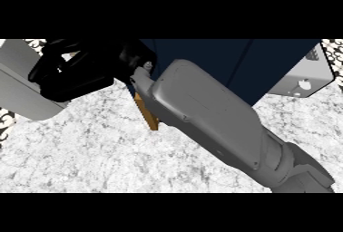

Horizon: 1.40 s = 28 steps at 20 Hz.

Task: Pick up the wine, place it into the cabinet and close the cabinet

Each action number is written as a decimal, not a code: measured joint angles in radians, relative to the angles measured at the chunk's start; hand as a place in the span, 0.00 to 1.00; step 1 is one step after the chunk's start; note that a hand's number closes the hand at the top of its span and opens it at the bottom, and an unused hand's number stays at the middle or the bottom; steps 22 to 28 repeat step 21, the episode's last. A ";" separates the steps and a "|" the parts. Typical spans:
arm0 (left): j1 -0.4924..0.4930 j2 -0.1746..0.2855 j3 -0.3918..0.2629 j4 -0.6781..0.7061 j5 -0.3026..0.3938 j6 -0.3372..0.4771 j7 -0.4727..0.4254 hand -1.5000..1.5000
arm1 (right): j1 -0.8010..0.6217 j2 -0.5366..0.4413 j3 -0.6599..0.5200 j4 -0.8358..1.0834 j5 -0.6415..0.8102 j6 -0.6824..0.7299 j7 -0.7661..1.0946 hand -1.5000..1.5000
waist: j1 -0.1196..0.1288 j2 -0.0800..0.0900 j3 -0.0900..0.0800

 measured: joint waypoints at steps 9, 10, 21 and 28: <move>0.018 0.000 0.038 -0.015 0.014 -0.023 0.027 0.00 | -0.018 0.004 -0.022 0.162 0.049 0.097 -0.177 1.00 | -0.001 -0.030 -0.014; 0.014 0.001 0.038 -0.018 0.017 -0.027 0.030 0.00 | -0.017 0.005 -0.022 0.168 0.050 0.107 -0.191 1.00 | -0.002 -0.032 -0.016; -0.024 -0.004 -0.001 -0.061 0.050 -0.022 0.074 0.00 | -0.007 0.005 -0.020 0.189 0.026 0.183 -0.303 1.00 | -0.017 -0.033 -0.037; -0.024 -0.004 -0.001 -0.061 0.050 -0.022 0.074 0.00 | -0.007 0.005 -0.020 0.189 0.026 0.183 -0.303 1.00 | -0.017 -0.033 -0.037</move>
